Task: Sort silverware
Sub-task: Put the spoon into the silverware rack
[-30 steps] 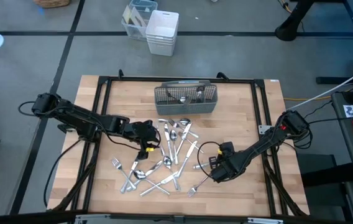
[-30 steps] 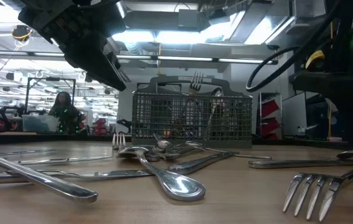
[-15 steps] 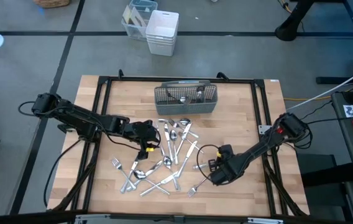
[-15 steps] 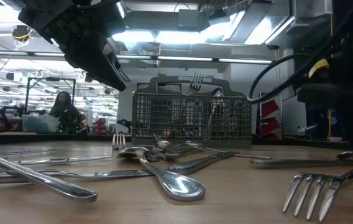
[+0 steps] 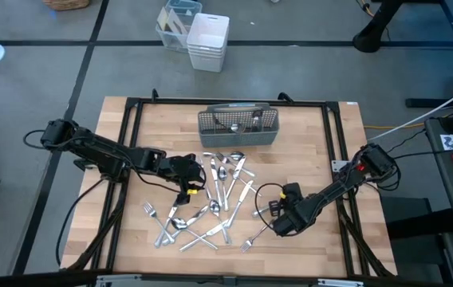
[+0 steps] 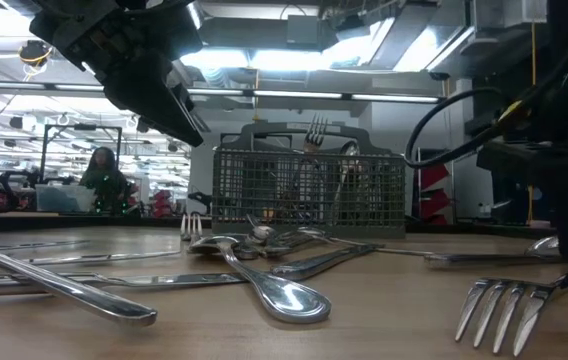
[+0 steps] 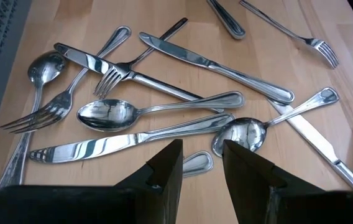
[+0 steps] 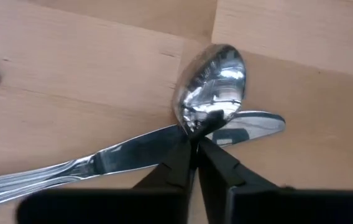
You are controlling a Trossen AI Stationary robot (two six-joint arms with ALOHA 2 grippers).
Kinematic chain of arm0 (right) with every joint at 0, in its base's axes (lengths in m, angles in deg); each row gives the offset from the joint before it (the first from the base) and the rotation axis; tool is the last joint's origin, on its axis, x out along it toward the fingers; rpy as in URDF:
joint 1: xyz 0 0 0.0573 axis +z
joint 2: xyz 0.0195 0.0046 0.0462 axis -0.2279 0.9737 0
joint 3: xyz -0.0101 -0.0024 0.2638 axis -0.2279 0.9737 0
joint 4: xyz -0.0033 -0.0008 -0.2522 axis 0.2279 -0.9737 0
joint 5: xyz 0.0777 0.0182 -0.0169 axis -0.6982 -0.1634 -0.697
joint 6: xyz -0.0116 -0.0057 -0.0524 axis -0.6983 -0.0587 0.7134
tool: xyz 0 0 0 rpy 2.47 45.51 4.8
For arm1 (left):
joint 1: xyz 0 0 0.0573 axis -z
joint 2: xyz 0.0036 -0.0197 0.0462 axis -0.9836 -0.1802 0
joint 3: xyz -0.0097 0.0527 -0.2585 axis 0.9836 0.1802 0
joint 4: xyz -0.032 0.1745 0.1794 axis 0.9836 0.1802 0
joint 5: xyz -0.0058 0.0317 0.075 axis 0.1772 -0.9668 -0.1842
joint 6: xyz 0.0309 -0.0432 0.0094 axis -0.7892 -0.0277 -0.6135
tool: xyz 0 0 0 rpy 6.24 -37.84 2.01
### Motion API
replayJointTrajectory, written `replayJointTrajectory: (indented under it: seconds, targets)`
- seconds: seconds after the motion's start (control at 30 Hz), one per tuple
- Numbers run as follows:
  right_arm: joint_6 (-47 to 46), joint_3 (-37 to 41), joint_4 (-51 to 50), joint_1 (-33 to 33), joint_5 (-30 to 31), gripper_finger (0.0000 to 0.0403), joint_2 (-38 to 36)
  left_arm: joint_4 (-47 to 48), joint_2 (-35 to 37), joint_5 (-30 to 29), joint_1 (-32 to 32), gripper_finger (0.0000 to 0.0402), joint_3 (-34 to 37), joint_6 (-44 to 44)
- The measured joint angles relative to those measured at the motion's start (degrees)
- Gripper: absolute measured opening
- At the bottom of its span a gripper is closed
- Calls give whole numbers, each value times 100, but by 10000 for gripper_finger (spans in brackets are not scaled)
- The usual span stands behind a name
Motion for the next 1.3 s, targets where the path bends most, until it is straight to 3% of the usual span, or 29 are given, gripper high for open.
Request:
replayJointTrajectory:
  seconds: [0.37, 0.7, 0.93, 1.1, 1.3]
  targets:
    - [197, -485, -525, 0, 69, 7, 9, -2, 0, 0, 0, 107, 0, 15]
    - [500, -1330, -1774, -4, 931, 5, 2, -15, 0, 0, -2, 107, 0, 161]
    - [494, -2152, -3501, -53, 2366, 3, -102, -39, 236, 0, -2, 107, 2, 263]
    - [1230, -2190, -3533, -391, 4011, 3, -665, -29, 328, 0, -2, 107, 2, 437]
    - [2453, -2181, -3541, -1167, 5466, 3, -1169, -10, 317, 0, 20, 107, 2, 496]
